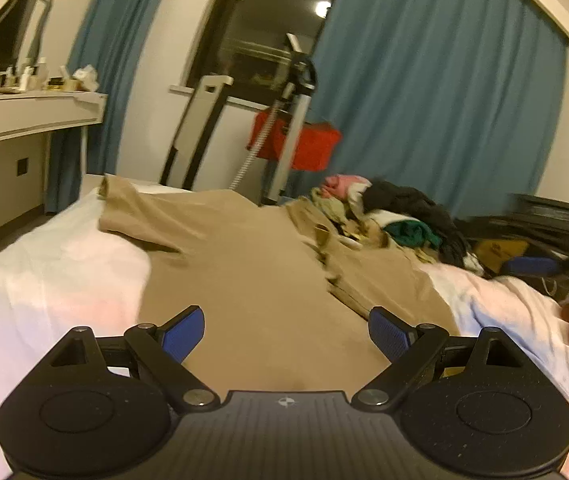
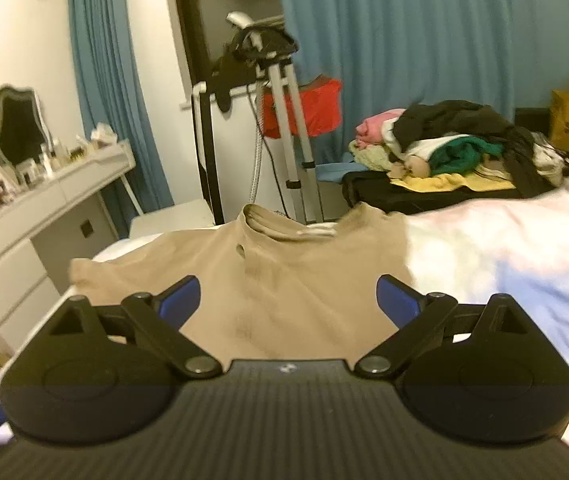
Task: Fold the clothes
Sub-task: 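Grasp the opposite shirt side with the left gripper and fold it inward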
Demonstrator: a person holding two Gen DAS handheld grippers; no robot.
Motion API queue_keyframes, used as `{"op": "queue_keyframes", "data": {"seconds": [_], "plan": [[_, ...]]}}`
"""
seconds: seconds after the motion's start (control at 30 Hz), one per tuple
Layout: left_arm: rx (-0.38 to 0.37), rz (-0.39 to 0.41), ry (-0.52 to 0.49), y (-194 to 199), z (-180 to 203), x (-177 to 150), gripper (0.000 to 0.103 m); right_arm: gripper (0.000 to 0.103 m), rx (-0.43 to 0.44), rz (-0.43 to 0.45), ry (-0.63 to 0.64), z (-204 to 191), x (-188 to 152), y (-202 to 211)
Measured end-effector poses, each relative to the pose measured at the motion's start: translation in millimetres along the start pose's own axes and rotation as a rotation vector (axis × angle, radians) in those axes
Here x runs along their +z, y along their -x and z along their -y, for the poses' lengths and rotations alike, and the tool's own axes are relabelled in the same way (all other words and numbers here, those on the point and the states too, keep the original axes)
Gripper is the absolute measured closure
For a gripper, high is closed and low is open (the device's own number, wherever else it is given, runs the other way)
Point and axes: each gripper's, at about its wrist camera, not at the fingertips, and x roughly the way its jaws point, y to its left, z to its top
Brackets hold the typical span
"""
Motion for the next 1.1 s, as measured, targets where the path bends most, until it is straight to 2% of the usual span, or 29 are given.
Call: {"op": "queue_keyframes", "data": {"seconds": [0.17, 0.3, 0.4, 0.63, 0.7, 0.77, 0.8, 0.83, 1.0, 1.1], "plan": [[-0.091, -0.13, -0.007, 7.2, 27.6, -14.5, 0.012, 0.007, 0.008, 0.015, -0.06, 30.5, -39.2, 88.5], [-0.136, -0.244, -0.023, 9.9, 51.5, -32.7, 0.016, 0.007, -0.007, 0.005, -0.083, 48.8, -69.7, 129.0], [-0.233, -0.339, 0.042, 11.6, 64.9, -48.3, 0.021, 0.007, -0.003, 0.017, -0.138, 68.1, -84.5, 150.3], [-0.492, -0.543, 0.194, 6.5, 107.5, -92.7, 0.042, 0.007, 0.018, 0.037, -0.284, 103.0, -88.6, 159.2], [-0.521, -0.6, 0.204, 3.1, 119.2, -110.6, 0.051, 0.007, 0.034, 0.035, -0.33, 111.0, -89.1, 159.0], [-0.551, -0.661, 0.198, -2.0, 127.9, -126.2, 0.072, 0.007, 0.051, 0.031, -0.376, 119.0, -90.1, 159.4], [-0.571, -0.694, 0.19, -4.8, 131.7, -133.3, 0.076, 0.007, 0.056, 0.028, -0.397, 123.2, -90.7, 160.4], [-0.584, -0.726, 0.176, -7.0, 135.0, -139.6, 0.078, 0.007, 0.058, 0.028, -0.415, 126.9, -91.5, 161.9], [-0.554, -0.79, 0.143, -21.2, 135.8, -159.4, 0.078, 0.007, 0.065, 0.031, -0.483, 138.3, -95.6, 164.4], [-0.569, -0.789, 0.179, -27.4, 133.2, -160.1, 0.081, 0.007, 0.069, 0.014, -0.491, 138.9, -97.1, 158.6]]}}
